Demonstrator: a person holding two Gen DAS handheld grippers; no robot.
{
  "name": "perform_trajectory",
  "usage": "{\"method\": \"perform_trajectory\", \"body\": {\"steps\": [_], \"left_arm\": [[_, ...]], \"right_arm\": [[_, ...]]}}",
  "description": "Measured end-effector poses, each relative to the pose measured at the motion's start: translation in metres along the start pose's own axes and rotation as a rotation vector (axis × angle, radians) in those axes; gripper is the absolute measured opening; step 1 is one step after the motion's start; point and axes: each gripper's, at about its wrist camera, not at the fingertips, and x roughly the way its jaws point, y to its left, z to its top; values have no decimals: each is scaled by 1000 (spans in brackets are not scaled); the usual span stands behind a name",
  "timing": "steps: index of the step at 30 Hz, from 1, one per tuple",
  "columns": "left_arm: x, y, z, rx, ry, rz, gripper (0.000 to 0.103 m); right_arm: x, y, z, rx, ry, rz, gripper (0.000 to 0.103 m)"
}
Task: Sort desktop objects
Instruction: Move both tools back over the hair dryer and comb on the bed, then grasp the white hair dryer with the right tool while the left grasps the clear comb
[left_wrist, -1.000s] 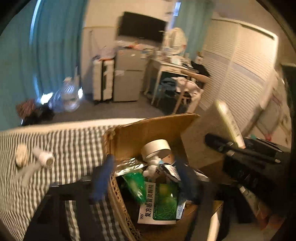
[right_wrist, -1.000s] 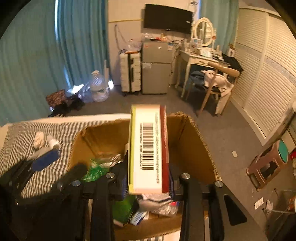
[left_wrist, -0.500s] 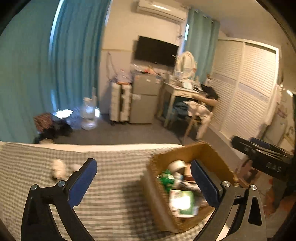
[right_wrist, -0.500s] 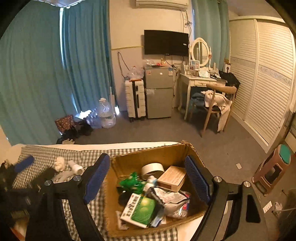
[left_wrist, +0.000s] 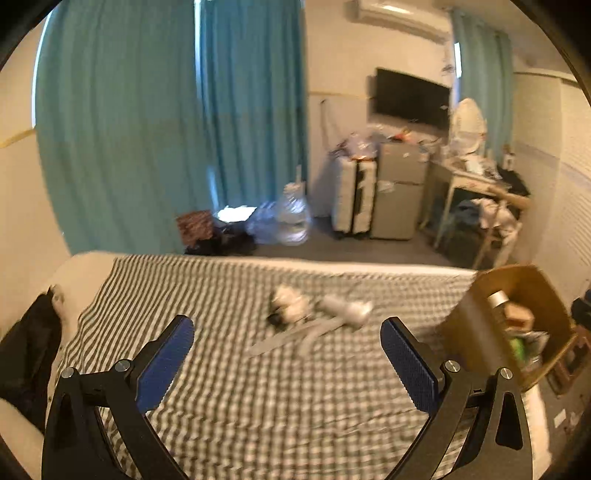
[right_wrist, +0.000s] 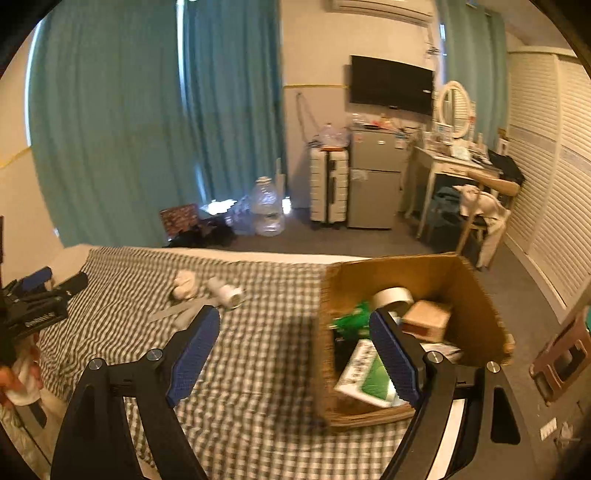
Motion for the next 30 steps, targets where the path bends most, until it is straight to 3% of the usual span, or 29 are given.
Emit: {"method": "perform_trajectory", "body": {"steps": [4, 7, 13, 17, 20, 30], "left_arm": [[33, 21, -31, -8, 43, 32, 103], [62, 29, -48, 8, 63, 27, 103], [136, 40, -69, -4, 130, -29, 103], [184, 44, -74, -5, 164, -22, 103], [215, 42, -79, 42, 167, -10, 103], [289, 44, -82, 286, 203, -114, 103]], "right_arm": [[29, 31, -13, -20, 0, 76, 83], [64, 50, -20, -16, 48, 164, 83], [138, 68, -32, -46, 127, 173, 83], [189, 67, -38, -32, 178, 188, 83], [225, 67, -37, -11, 201, 204, 83], [321, 87, -19, -110, 215, 210, 82]]}}
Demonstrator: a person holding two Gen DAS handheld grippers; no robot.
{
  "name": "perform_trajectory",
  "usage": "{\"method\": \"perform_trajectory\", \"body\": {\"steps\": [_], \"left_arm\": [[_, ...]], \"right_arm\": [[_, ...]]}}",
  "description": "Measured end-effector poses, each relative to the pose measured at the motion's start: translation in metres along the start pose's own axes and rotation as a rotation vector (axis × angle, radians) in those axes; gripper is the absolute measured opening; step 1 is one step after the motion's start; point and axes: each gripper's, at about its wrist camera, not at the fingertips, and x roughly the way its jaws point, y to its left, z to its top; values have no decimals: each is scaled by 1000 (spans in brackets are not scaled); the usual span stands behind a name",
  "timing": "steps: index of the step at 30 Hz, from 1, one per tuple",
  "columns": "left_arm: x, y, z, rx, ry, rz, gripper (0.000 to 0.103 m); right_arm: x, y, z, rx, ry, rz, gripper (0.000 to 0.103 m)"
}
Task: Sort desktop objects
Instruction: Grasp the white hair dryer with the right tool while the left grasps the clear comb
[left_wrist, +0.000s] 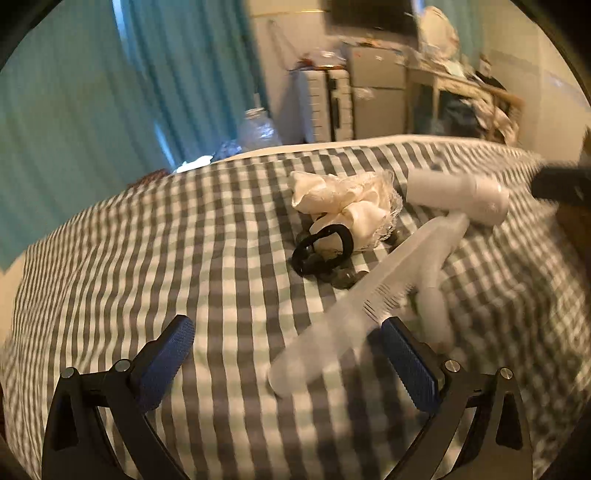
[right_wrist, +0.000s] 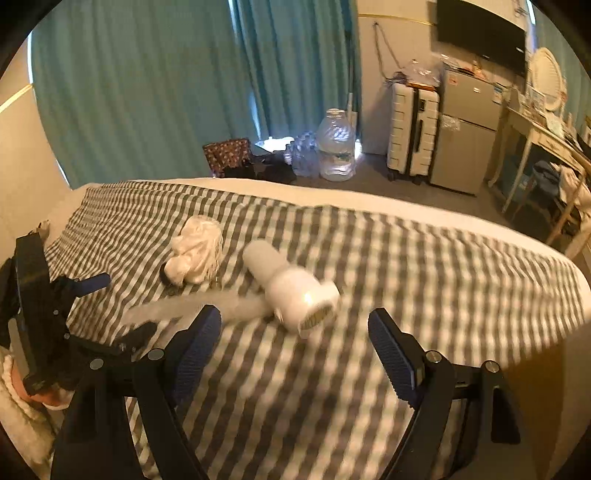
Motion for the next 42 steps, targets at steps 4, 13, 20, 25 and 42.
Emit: {"method": "perform_trajectory", "body": {"steps": [4, 13, 20, 25, 42], "left_arm": [[18, -6, 6, 74, 36, -57, 103], [16, -25, 11, 83, 28, -213, 45], [-4, -36, 2, 45, 71, -279, 21], [-25, -26, -19, -158, 127, -299, 7], [-121, -41, -99, -448, 127, -253, 4]], "right_arm": [[39, 4, 15, 31, 58, 2, 80], [62, 4, -2, 31, 172, -52, 60], [11, -3, -39, 47, 158, -102, 60], [-35, -8, -77, 99, 163, -78, 60], [-123, 20, -191, 181, 214, -80, 60]]}}
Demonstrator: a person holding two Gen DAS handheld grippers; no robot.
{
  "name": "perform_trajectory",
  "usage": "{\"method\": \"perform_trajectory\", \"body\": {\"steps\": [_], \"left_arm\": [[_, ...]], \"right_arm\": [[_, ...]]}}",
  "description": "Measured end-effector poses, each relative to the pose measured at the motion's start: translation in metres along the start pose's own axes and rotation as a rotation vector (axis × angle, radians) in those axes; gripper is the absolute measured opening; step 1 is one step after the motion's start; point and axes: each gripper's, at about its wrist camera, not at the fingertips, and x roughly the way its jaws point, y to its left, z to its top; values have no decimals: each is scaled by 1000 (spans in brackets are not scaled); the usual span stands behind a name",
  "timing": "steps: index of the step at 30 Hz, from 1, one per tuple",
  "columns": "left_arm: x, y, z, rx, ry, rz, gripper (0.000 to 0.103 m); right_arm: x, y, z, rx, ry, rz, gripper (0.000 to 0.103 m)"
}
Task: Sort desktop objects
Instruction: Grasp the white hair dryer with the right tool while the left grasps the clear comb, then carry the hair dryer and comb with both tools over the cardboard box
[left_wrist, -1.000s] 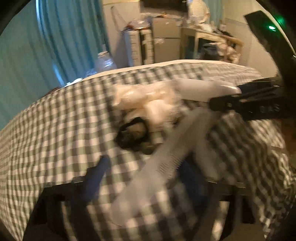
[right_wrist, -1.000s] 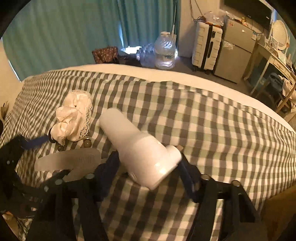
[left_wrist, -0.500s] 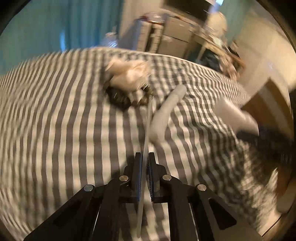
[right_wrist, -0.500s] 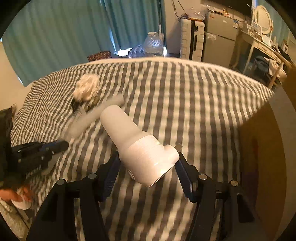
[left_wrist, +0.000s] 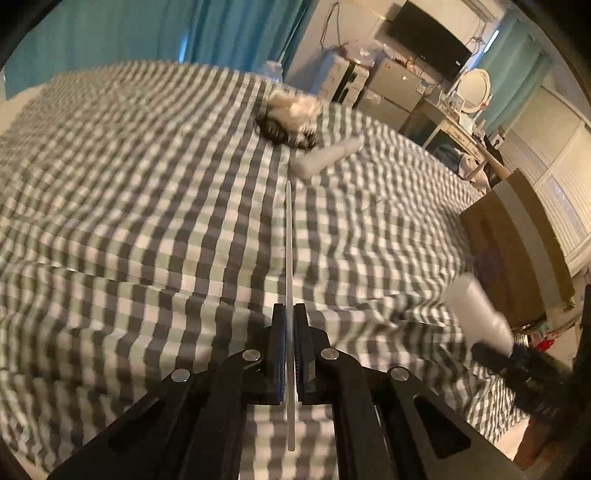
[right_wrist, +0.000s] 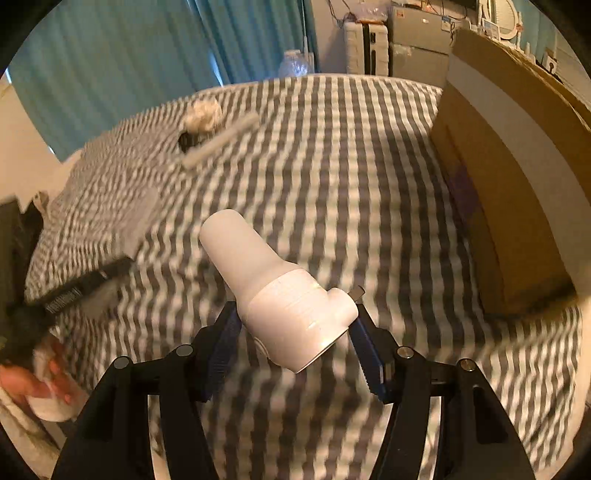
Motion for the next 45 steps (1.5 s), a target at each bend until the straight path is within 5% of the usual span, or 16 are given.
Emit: {"method": "perform_trajectory", "body": {"steps": [15, 26, 34, 45], "left_arm": [[-85, -57, -33, 79, -111, 26, 4], [-157, -118, -8, 171, -215, -38, 4], [-166, -190, 18, 224, -173, -86, 4], [-116, -318, 63, 293, -138, -280, 4]], "right_arm": [[-66, 20, -31, -20, -66, 4, 60], [-156, 18, -7, -47, -225, 1, 60], [-209, -30, 20, -27, -295, -25, 60], [-224, -138, 67, 64, -306, -135, 60]]}}
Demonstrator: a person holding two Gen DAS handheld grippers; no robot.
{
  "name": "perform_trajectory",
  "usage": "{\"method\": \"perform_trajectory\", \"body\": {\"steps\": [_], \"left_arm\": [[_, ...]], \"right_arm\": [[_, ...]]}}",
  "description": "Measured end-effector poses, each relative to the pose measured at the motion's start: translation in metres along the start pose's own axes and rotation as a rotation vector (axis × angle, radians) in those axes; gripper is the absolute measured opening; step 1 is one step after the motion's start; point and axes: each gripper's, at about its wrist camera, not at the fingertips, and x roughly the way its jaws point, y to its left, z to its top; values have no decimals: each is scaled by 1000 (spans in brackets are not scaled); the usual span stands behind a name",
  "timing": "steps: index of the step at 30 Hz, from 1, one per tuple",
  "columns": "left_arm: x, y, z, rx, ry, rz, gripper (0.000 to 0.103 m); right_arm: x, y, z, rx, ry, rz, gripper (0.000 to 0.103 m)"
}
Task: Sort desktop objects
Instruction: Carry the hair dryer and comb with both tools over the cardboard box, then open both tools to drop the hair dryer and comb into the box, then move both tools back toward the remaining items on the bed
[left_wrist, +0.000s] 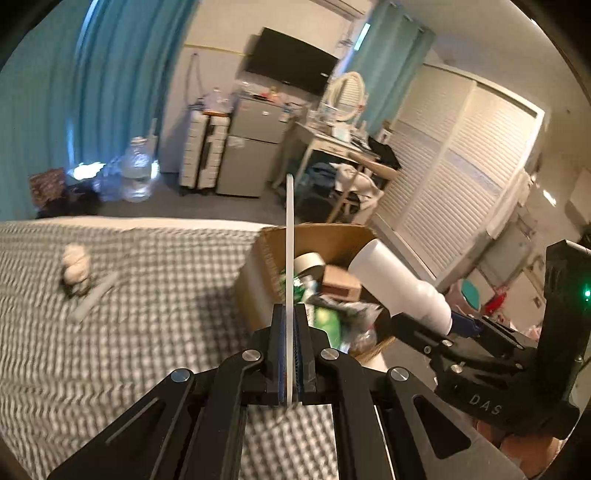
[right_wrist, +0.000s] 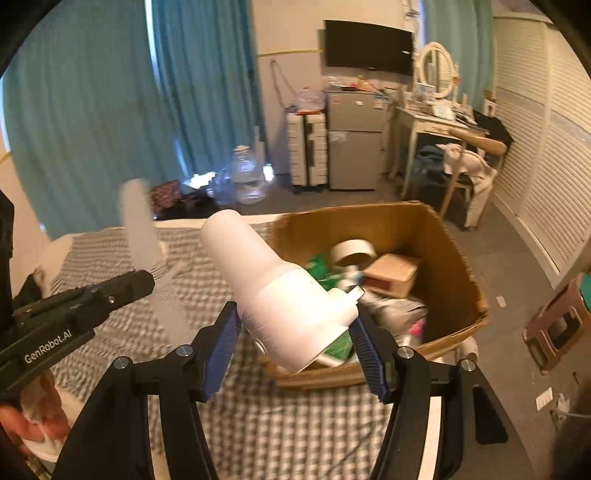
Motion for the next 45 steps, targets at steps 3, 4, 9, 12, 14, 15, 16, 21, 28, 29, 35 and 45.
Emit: {"method": "perform_trajectory", "body": {"steps": [3, 4, 9, 12, 14, 15, 16, 21, 28, 29, 35, 45], "left_arm": [[34, -16, 8, 9, 28, -25, 4], [43, -17, 9, 1, 38, -31, 4], [93, -46, 18, 45, 77, -74, 4], [112, -49, 18, 51, 78, -69, 4], [118, -49, 16, 58, 84, -46, 17], [118, -46, 14, 70, 93, -33, 26], [116, -45, 12, 87, 92, -12, 53], [81, -27, 3, 174, 9, 129, 91], [14, 11, -5, 198, -58, 279, 103], [3, 22, -8, 192, -62, 294, 103], [-43, 92, -24, 161, -55, 432, 103], [-41, 226, -79, -32, -69, 616, 103]], "right_arm": [[14, -23, 7, 23, 5, -27, 60], [19, -32, 10, 31, 9, -35, 60], [50, -70, 17, 101, 45, -85, 60], [73, -81, 15, 102, 91, -112, 60], [82, -85, 12, 118, 107, -116, 62], [87, -87, 12, 130, 123, -123, 76], [89, -88, 12, 135, 129, -136, 90], [77, -83, 9, 169, 79, -124, 91], [42, -37, 0, 145, 10, -35, 91], [37, -26, -4, 133, 7, -21, 91], [25, 55, -18, -10, -8, 35, 91], [74, 155, -43, -35, 26, 138, 89]]}}
